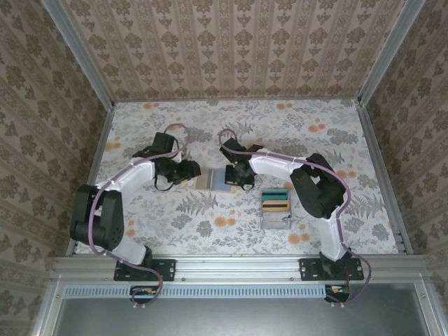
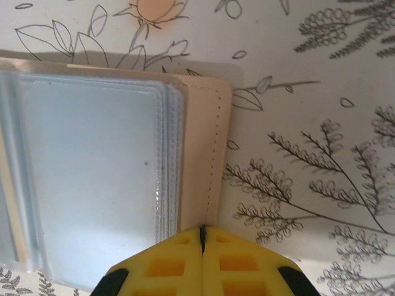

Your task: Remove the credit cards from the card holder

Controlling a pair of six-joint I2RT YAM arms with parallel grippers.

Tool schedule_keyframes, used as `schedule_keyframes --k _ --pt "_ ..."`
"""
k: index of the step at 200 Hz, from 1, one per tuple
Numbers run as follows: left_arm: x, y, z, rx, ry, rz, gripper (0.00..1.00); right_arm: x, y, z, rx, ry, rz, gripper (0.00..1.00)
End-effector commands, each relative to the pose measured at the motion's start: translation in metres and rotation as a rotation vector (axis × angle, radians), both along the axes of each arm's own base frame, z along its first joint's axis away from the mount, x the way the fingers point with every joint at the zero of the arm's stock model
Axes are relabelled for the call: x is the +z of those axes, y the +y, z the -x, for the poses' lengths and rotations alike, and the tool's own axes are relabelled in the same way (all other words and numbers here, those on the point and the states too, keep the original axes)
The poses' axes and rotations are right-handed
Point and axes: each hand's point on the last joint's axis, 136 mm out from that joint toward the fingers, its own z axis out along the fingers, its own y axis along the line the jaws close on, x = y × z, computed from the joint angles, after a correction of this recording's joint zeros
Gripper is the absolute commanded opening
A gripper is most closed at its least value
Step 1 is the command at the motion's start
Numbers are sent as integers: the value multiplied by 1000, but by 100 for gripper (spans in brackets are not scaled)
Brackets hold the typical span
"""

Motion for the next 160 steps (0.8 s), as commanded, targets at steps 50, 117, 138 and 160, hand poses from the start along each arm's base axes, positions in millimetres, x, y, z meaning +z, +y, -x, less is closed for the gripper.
schedule_keyframes --k 50,117,138,160 --pt "-14 -6 -17 -20 9 -36 49 -8 8 -3 43 22 -24 0" --pt "-40 -3 -22 -17 58 -79 49 -7 10 -2 50 29 -32 0" --pt "-44 -6 -22 -20 66 -74 49 -7 11 -3 53 31 -35 0" --pt "-49 -7 -21 -26 75 -77 49 -7 12 -3 55 33 -40 0"
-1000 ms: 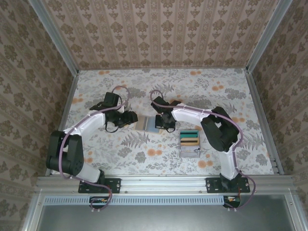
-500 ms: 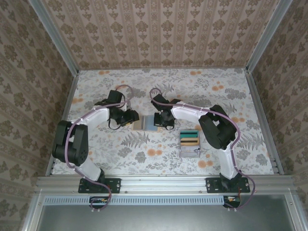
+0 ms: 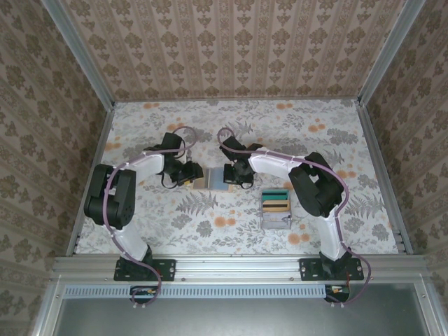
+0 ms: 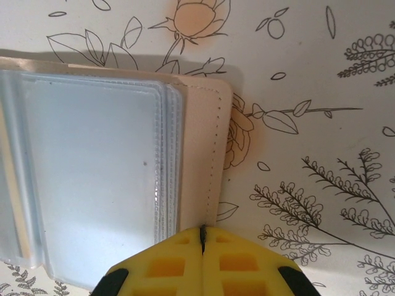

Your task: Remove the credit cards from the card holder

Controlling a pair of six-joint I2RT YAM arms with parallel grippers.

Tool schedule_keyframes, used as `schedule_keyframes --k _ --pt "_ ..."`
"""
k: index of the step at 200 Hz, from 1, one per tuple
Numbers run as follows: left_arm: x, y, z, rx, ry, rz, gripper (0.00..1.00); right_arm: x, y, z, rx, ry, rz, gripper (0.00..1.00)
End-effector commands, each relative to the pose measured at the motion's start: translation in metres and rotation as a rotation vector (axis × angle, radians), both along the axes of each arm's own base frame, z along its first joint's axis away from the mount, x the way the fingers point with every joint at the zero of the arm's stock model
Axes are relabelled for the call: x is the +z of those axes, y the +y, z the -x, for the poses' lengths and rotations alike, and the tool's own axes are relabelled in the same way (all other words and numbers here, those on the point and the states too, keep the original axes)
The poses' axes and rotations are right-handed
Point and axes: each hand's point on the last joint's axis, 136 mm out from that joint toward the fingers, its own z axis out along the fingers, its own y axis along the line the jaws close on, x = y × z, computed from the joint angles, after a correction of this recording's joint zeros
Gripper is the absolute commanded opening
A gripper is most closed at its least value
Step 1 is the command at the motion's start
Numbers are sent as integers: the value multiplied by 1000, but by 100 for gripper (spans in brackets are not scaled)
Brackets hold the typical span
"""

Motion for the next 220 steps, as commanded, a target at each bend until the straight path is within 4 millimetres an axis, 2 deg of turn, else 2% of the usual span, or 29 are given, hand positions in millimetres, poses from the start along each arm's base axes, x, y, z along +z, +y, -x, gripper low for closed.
schedule_keyframes --k 1,64,105,181,193,207,220 --pt "0 -6 -6 -25 -22 -2 49 -8 4 2 16 33 -5 0" --pt "-8 -15 -2 -49 4 16 48 -11 6 2 20 41 -11 0" --pt "12 -32 -4 -82 -49 95 46 -11 7 2 21 47 -12 0" --pt "41 -48 -7 -121 -117 140 54 -12 7 0 15 46 -11 0" --pt "41 -49 -7 -125 -117 134 63 -12 7 0 15 45 -12 0" --pt "40 -48 -7 -126 -112 125 66 -11 7 -1 14 44 -13 0" --pt "38 -47 -6 -130 -109 113 76 -11 7 -1 12 43 -14 0"
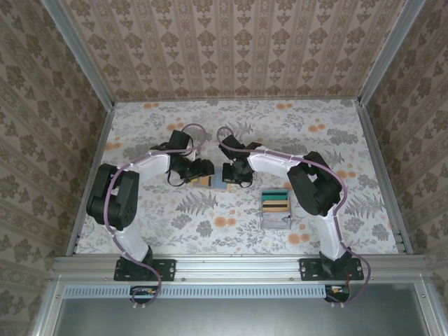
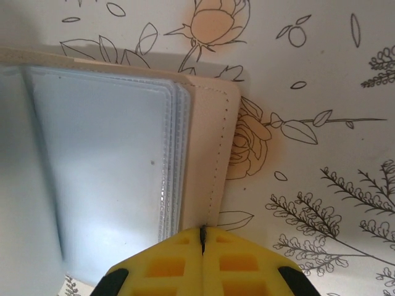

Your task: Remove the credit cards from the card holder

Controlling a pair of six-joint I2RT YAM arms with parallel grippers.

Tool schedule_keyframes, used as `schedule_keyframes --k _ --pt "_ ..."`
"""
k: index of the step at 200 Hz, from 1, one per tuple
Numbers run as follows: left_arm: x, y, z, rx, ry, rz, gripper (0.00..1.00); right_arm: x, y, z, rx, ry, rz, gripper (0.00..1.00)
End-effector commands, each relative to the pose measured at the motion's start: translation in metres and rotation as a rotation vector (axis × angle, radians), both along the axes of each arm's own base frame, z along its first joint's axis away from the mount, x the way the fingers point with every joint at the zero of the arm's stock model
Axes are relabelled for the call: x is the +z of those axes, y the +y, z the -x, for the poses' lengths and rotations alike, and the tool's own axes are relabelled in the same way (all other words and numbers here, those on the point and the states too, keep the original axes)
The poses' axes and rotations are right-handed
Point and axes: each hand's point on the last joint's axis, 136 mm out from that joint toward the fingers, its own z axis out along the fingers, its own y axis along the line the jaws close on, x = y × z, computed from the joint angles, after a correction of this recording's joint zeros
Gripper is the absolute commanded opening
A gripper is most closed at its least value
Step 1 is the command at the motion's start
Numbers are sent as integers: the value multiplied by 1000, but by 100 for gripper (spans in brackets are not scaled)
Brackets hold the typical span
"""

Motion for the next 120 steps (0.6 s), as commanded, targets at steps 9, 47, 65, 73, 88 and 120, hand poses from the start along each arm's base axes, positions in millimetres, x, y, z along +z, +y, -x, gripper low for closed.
schedule_keyframes --k 9,47,65,73,88,120 --pt "17 -5 -4 -24 -40 19 82 -11 2 2 9 32 1 0" --pt "18 0 -4 -24 -51 -13 100 -11 2 2 8 33 -1 0" --pt "23 7 -6 -12 -67 -44 100 -10 3 1 7 31 -2 0" --pt "25 11 -7 -4 -71 -59 100 -10 3 1 7 32 -2 0" --pt "31 17 -10 7 -85 -73 100 -9 2 1 6 29 -1 0" --pt "38 25 -13 33 -99 -77 100 4 0 -5 -1 -5 -4 0"
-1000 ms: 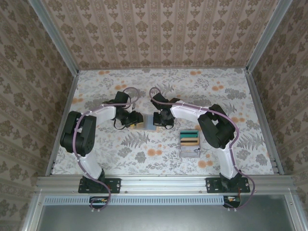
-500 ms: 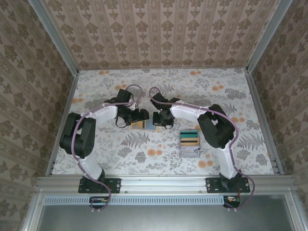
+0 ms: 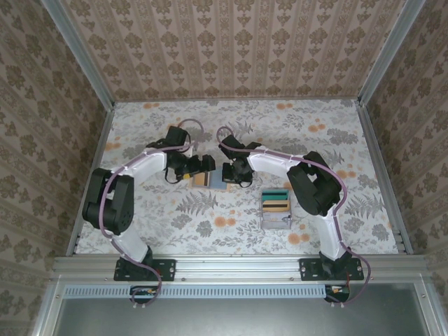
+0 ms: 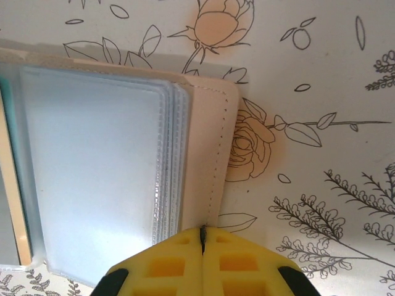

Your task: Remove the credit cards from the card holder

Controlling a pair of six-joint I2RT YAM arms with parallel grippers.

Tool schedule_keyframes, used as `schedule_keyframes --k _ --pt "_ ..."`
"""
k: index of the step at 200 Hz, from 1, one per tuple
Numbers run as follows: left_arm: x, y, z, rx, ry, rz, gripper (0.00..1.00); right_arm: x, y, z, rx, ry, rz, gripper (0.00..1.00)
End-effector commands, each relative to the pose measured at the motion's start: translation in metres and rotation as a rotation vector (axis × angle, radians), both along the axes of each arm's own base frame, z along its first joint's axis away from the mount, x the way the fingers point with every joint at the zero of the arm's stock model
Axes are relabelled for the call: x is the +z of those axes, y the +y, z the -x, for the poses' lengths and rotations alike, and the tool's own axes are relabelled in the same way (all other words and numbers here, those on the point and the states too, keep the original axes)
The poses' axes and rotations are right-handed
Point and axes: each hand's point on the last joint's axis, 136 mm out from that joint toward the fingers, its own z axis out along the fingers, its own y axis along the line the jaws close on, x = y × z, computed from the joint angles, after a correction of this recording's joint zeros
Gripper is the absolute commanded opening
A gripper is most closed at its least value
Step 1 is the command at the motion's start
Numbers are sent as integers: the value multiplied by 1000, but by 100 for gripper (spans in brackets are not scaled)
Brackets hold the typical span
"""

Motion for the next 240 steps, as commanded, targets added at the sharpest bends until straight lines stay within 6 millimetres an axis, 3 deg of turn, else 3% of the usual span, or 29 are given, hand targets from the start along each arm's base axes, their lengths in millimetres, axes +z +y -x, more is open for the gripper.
schedule_keyframes --k 1,21,40,49,81,109,153,240 --pt "17 9 -6 8 -47 -20 100 4 -1 -5 -1 -8 -2 0" --pt "13 15 -9 29 -41 -8 100 24 2 -11 3 -61 -32 5" --pt "5 22 -12 64 -19 21 87 46 14 -21 16 -119 -101 10" --pt "1 25 -13 75 -16 22 77 53 20 -23 23 -135 -125 11" --pt "-17 32 -14 82 19 -8 28 72 42 -29 35 -153 -208 11" --pt "-29 35 -11 87 50 -30 5 75 63 -30 58 -136 -277 11" --pt "-47 45 -6 106 104 -97 0 62 81 -30 45 -77 -335 11" --pt "-61 45 -2 107 148 -112 0 28 87 -26 16 19 -334 15"
